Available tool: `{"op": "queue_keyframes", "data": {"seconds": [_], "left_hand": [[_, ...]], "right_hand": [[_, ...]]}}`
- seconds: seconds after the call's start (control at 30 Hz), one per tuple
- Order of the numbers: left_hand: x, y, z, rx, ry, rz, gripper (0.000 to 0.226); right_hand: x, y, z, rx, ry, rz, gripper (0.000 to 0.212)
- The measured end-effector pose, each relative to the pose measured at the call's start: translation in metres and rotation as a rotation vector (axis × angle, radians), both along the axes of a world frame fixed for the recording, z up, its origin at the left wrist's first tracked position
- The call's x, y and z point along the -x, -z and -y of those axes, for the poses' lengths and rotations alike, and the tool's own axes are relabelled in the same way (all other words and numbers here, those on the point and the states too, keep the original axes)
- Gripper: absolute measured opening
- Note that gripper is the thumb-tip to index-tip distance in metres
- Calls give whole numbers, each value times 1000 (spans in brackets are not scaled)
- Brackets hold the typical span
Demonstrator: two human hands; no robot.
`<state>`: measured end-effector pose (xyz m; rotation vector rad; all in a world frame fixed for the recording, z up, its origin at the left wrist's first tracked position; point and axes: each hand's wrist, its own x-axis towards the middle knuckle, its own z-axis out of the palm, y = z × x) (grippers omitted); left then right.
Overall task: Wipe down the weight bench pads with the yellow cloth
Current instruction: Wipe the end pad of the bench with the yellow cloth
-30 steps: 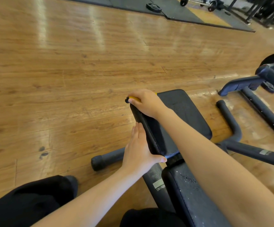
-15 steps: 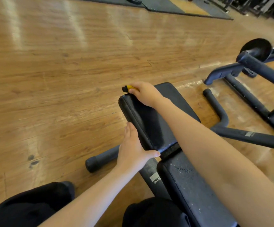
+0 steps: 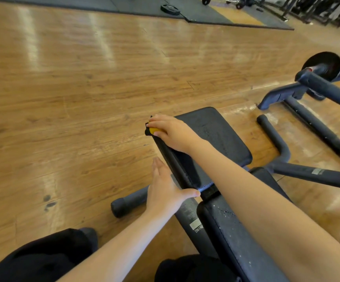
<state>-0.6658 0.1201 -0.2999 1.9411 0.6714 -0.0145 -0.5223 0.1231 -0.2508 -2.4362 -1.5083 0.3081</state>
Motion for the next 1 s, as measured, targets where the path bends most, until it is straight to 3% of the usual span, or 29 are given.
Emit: {"op": "queue_keyframes", "data": {"seconds": [0.13,0.33,0.5,0.67,0.73,0.87,1.0], "left_hand": [[4,1,-2,-54,15,-6,138],[1,-2,-53,-515,230,5,138],[-22,-9,-99,-748,544,3,131],[-34,-5,-114,-767,608,43,129],[-33,-6,-113,-778,618,43,129],[-31,-10,-117,-843,653,27,131],[-31,-13,-108,-833,620,0,133]], "right_hand": [[14,2,4,-32,-8,43,36],[55,19,86,-79,-23,66,31],[63,23,58,-119,91,213,36],[70,28,44,-34,177,292,39],[81,32,70,-82,136,373,37],[103,32,113,-103,102,348,38],[88,28,91,50,-83,331,33]]}}
